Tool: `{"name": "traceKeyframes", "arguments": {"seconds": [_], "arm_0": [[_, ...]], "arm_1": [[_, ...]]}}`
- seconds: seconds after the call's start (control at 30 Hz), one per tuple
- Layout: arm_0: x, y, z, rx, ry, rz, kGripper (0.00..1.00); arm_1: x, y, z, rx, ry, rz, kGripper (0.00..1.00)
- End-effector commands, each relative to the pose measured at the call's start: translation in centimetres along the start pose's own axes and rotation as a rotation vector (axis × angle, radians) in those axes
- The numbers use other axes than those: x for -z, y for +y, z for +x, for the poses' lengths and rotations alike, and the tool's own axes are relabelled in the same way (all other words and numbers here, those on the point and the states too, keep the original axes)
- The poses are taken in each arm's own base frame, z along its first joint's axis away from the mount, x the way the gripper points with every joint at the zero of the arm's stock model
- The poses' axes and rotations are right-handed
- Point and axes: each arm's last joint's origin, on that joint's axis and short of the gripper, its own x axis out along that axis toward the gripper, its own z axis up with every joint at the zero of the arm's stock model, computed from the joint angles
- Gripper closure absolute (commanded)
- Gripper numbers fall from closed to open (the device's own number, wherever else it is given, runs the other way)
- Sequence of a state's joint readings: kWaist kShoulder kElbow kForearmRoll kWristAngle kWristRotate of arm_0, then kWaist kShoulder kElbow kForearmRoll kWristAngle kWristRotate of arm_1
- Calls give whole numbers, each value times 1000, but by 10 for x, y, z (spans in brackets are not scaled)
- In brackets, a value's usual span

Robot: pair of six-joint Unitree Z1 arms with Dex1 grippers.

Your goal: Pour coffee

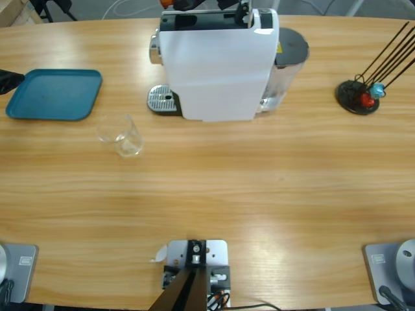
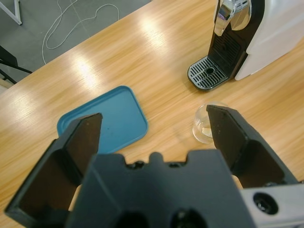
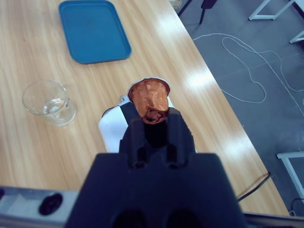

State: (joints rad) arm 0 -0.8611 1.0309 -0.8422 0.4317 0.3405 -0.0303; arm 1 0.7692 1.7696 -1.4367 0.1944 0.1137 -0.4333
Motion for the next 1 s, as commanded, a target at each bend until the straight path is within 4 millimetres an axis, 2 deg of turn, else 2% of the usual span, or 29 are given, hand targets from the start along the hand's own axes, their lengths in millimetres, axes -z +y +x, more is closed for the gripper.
{"name": "traceKeyframes", "arguments": {"seconds": [0.03, 0.43, 0.6, 0.93, 0.97, 1.0], "arm_0": [[9, -4, 15, 3, 56, -3, 50], [10, -3, 13, 3, 51, -5, 49], [10, -3, 13, 3, 50, -6, 50], [11, -3, 13, 3, 55, -4, 48], [11, -3, 13, 3, 55, -4, 49], [11, -3, 13, 3, 55, -4, 48]], "arm_1": [[21, 2, 18, 13, 107, -44, 1000], [25, 13, 19, -23, 124, -70, 1000], [32, 19, 29, -58, 144, -69, 1000], [32, 18, 33, -56, 147, -64, 1000], [33, 18, 33, -58, 153, -60, 903], [33, 18, 32, -58, 160, -60, 677]]}}
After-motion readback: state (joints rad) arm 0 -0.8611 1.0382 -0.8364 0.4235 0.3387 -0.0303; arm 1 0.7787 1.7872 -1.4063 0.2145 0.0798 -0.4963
